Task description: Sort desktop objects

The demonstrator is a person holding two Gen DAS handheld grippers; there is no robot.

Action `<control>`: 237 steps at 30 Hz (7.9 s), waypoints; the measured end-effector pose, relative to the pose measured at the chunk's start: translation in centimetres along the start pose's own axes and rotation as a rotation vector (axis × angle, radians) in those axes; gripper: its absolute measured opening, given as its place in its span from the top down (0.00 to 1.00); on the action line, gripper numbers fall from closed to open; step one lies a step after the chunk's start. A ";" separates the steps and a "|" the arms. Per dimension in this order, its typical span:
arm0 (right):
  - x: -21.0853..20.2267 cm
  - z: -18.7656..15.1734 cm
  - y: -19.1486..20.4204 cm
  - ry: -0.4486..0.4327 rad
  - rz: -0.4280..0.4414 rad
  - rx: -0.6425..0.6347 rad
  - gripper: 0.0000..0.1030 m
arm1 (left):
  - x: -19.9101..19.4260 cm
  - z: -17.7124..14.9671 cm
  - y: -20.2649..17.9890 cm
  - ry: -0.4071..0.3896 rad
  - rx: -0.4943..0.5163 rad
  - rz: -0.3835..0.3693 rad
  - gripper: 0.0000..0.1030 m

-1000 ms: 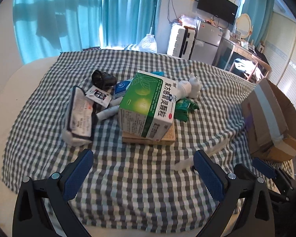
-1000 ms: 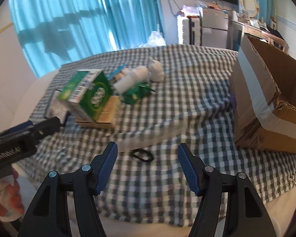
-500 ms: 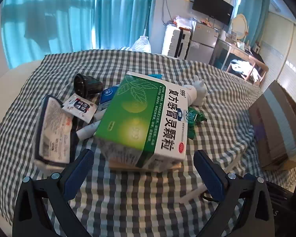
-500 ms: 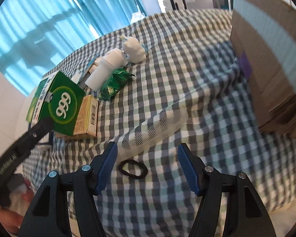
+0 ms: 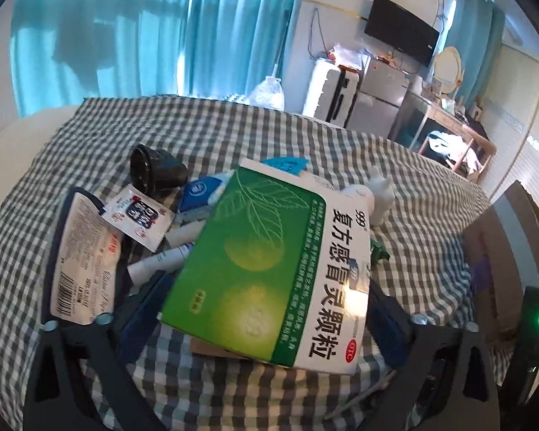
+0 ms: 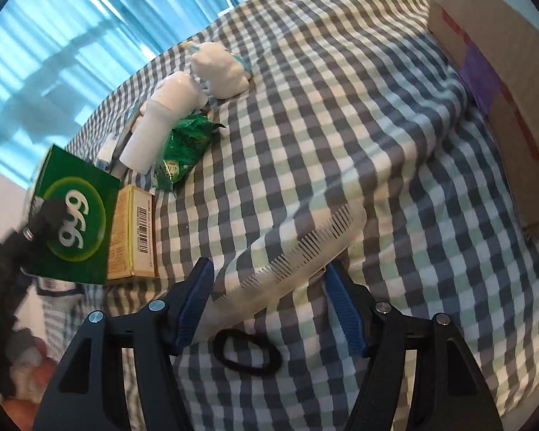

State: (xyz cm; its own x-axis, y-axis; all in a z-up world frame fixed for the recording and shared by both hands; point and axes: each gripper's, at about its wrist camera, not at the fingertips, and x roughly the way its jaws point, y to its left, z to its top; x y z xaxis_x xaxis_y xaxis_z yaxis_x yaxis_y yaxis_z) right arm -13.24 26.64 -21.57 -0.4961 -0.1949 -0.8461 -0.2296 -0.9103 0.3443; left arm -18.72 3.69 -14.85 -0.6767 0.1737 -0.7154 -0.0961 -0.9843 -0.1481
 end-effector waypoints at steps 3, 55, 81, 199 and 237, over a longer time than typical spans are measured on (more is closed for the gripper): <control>-0.3 -0.3 0.4 -0.031 -0.043 -0.045 0.55 | 0.1 0.1 -0.1 0.009 0.025 0.009 0.15; -19.4 -3.6 6.2 -0.314 0.183 -0.277 0.96 | -18.4 -1.8 -3.9 -0.091 0.114 -0.007 0.21; -34.3 9.5 -9.3 -0.608 0.044 -0.116 0.96 | -17.7 7.2 -27.9 -0.162 0.335 -0.357 0.21; -3.4 -0.8 -0.4 -0.060 -0.038 -0.335 0.95 | 0.8 -0.9 -7.3 0.097 0.295 0.014 0.00; -4.7 -1.1 -0.1 -0.024 0.037 -0.281 0.95 | 3.3 -2.5 -6.5 0.394 0.492 -0.188 0.12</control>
State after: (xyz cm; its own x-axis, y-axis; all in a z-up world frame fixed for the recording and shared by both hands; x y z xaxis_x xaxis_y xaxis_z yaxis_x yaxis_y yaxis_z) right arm -10.00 27.24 -18.04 -0.5205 -0.2247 -0.8238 0.0291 -0.9689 0.2458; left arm -18.51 10.78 -18.00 -0.3073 0.2505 -0.9180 -0.5720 -0.8196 -0.0321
